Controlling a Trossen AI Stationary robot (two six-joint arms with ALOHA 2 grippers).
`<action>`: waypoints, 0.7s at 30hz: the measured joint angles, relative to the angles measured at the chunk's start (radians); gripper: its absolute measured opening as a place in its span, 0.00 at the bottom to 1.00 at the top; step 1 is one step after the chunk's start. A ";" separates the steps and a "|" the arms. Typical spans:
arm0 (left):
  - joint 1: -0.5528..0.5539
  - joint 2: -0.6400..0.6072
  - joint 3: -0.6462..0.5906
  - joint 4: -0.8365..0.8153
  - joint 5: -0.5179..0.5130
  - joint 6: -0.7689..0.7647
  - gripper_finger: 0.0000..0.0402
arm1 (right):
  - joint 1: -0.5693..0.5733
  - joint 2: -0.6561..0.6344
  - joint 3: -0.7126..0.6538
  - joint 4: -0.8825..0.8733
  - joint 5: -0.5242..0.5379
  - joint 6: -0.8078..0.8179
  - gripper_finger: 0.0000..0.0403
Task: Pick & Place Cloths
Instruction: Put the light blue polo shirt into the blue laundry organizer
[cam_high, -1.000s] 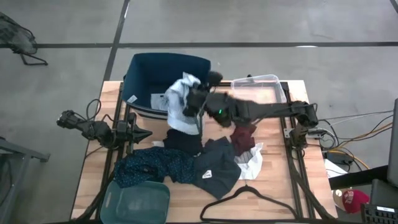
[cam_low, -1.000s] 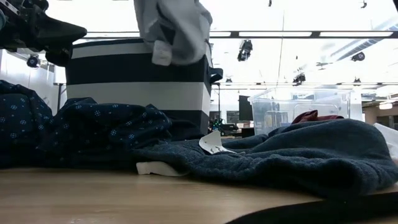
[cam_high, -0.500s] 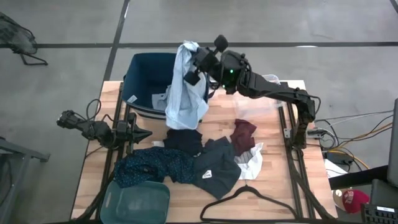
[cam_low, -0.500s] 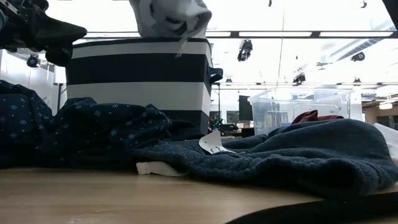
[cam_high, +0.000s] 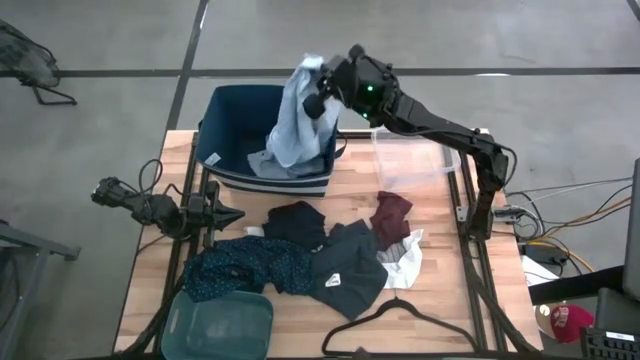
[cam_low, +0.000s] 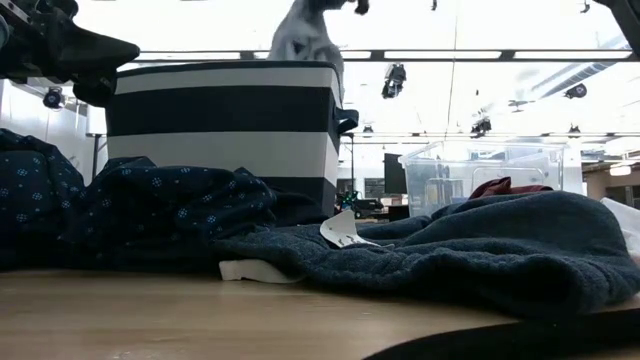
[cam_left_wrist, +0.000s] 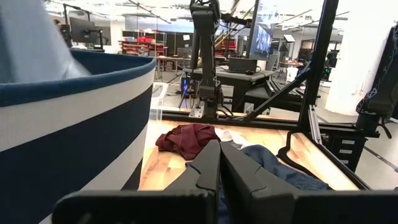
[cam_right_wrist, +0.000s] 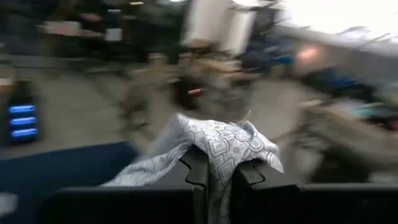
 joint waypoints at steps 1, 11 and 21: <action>0.000 0.000 0.000 0.000 0.000 0.000 0.03 | 0.000 0.000 -0.016 -0.004 -0.043 0.029 0.04; 0.000 0.000 0.000 0.000 0.000 0.000 0.03 | 0.000 0.000 -0.177 -0.050 -0.231 0.071 0.12; 0.000 0.000 0.000 0.000 0.000 0.000 0.03 | 0.006 0.002 -0.208 -0.286 -0.293 0.123 0.46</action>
